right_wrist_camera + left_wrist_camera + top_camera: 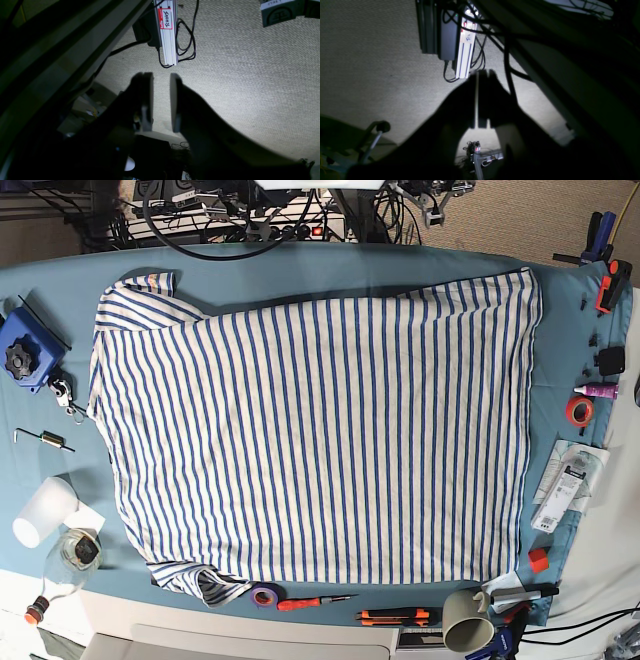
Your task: Fold the T-shirt properly
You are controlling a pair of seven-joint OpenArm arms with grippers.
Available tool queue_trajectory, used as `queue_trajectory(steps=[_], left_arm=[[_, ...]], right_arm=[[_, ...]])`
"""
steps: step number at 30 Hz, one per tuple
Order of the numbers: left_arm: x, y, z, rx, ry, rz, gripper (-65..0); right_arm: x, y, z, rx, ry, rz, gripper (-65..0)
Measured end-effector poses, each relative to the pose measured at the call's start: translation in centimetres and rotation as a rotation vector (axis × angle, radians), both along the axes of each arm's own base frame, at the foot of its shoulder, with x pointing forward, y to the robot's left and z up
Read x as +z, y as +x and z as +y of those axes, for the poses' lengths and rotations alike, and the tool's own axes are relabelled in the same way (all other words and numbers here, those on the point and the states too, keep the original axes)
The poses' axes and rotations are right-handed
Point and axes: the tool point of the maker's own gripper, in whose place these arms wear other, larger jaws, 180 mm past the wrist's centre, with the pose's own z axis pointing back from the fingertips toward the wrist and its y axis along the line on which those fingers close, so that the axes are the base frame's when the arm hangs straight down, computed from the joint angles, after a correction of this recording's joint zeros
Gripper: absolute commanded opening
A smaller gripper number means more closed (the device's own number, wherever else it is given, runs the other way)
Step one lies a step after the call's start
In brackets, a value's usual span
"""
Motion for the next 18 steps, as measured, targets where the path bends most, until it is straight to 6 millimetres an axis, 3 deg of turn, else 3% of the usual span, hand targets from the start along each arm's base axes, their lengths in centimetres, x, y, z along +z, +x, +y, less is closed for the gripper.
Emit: queue_trajectory(steps=[11,18], left_arm=[[-0.1,-1.3,5.6,-0.012,0.085,0.021,-65.0],[-0.1,-1.1,7.7,-0.016,0.119,0.009,-65.0]], right_arm=[[0.0,0.0,-2.0,0.003,-0.029,0.0,-52.5],[0.0,0.0,-2.6,0.003,-0.038,0.0,-52.5]])
